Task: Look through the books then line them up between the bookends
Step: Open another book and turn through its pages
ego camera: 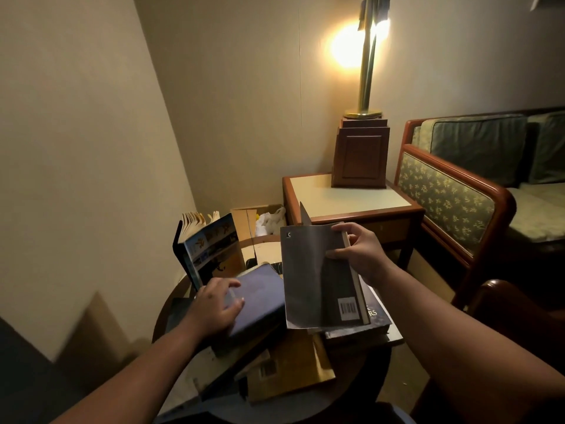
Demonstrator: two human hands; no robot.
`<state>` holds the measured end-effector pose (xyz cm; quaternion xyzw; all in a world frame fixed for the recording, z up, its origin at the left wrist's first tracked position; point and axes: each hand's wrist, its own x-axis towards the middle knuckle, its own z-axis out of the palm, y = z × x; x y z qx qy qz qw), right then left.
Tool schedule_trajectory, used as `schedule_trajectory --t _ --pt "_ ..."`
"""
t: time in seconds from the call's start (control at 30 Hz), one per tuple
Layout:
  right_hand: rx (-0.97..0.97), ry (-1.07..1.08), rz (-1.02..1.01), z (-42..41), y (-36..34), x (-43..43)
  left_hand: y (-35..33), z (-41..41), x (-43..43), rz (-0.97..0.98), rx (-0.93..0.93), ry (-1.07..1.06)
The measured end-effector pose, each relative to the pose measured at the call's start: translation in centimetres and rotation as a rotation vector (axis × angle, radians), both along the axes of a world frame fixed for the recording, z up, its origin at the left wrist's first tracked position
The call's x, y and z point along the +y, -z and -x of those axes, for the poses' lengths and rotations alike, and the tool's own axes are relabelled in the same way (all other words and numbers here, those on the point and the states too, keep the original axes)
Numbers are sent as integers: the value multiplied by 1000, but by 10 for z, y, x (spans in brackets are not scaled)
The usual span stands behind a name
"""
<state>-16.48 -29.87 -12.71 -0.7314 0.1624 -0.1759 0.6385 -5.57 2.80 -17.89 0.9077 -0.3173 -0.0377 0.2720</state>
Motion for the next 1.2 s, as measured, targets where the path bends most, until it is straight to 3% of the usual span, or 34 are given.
schedule_trajectory --t 0.1,0.27,0.57,0.77,0.87,1.2 --pt "-92 -33 15 0 -28 9 -36 12 -20 318 28 -21" --pt "-197 -90 -54 -3 -69 31 -95 25 -42 527 -85 62" --pt "-134 -187 -302 -37 -74 101 -128 13 10 545 -258 -130" --pt "69 -236 -337 -62 -38 164 -101 10 61 452 -188 -339" --pt "142 -256 -276 -72 -18 184 -79 11 82 439 -88 -418" --pt "258 -193 313 -89 14 191 -50 11 86 494 56 -428"
